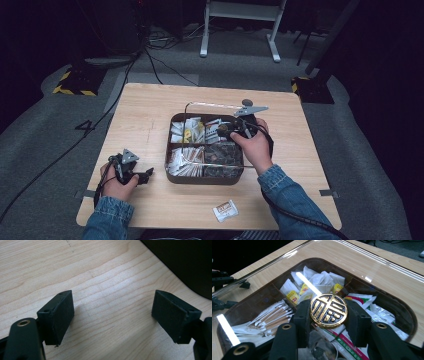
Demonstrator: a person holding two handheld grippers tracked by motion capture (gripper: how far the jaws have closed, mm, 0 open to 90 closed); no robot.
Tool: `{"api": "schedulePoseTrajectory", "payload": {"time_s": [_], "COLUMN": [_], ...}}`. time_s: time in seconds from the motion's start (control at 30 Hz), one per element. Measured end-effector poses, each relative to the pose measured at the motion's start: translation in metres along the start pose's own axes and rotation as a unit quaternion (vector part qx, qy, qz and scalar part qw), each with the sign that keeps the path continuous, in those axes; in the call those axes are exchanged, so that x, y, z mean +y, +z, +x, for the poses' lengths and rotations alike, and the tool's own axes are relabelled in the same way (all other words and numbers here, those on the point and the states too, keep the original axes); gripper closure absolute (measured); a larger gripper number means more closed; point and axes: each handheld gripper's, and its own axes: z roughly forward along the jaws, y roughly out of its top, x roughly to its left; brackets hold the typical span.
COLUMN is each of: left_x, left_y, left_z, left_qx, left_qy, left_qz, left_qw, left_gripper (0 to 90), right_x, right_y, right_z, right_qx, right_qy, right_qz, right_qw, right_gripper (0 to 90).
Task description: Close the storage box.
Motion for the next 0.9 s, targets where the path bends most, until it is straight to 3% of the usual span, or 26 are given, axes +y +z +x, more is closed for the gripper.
{"api": "schedulePoseTrajectory", "payload": {"time_s": [0.4,0.9], "left_x": [0.000,0.001], "left_y": [0.000,0.001], "left_z": [0.000,0.000], "left_qx": [0.000,-0.002], "left_qy": [0.000,0.001], "left_qz": [0.000,-0.001], "left_qw": [1.0000,1.0000], "left_gripper": [18.6,18.5], "right_x": [0.002,-0.012], "right_y": [0.026,0.057], "right_z": [0.016,0.032], "right_qx": [-0.003,-0.011], "right_qy": [-0.020,-0.033], "right_qz": [0.014,0.032], "right_qw": [0.9997,0.9989], "right_gripper": [58.6,58.6]}}
